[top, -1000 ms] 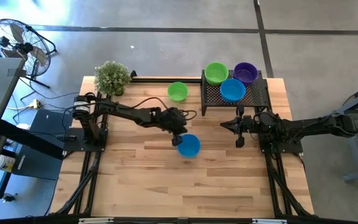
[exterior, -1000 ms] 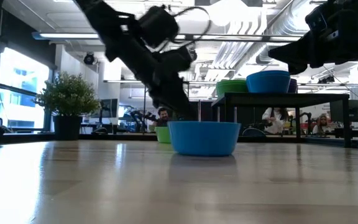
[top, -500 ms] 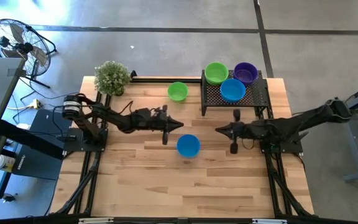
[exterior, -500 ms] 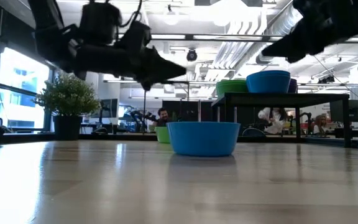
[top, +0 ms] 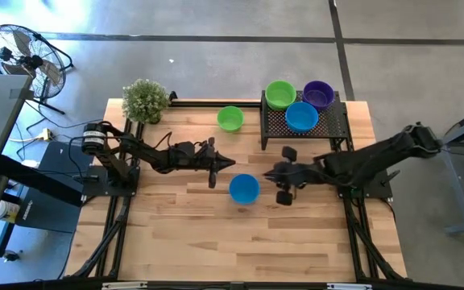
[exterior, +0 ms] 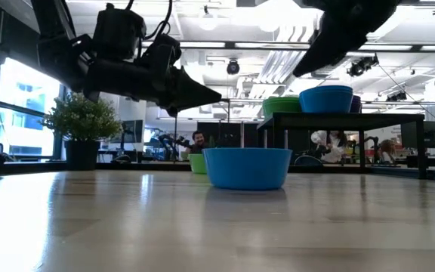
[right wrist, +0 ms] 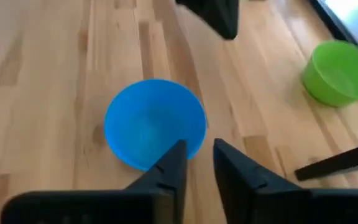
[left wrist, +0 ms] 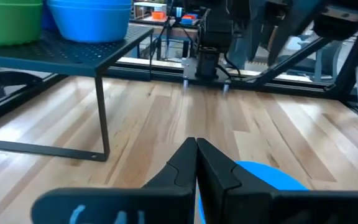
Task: Pick & Place Mini bowls
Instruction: Stack the blue bowl on the other blue bowls on the shelf
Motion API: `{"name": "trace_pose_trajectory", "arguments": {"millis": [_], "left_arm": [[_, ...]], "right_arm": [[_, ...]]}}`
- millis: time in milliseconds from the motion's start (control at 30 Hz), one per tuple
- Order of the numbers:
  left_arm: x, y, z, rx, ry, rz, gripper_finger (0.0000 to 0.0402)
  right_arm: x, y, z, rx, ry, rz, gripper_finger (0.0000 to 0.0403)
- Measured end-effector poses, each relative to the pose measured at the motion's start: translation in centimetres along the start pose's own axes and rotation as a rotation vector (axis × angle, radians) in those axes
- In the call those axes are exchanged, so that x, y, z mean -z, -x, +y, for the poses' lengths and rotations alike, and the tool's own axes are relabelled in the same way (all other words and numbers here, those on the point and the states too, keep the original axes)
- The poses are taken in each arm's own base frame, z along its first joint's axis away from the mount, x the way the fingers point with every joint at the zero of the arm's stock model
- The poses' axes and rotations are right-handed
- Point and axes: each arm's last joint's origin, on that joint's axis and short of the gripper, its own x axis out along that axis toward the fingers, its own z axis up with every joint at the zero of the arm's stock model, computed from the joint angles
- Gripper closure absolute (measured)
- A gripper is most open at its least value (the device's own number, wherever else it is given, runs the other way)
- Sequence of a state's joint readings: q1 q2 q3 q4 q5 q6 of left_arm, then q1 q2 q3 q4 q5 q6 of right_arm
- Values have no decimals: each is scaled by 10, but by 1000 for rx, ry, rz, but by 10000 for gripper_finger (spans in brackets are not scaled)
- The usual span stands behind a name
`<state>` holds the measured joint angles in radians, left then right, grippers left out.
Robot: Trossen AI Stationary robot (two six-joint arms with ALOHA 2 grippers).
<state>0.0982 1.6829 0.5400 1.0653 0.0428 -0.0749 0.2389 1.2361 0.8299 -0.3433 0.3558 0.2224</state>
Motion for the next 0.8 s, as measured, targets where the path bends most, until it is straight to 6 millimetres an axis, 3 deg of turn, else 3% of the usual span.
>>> {"name": "trace_pose_trajectory", "arguments": {"millis": [400, 800], "left_arm": [[13, 2, 2, -31, -23, 114, 401], [20, 17, 2, -30, -47, 54, 401]], "right_arm": [[-24, -43, 27, -114, 160, 247, 217], [-27, -72, 37, -123, 356, 407, 198]]}}
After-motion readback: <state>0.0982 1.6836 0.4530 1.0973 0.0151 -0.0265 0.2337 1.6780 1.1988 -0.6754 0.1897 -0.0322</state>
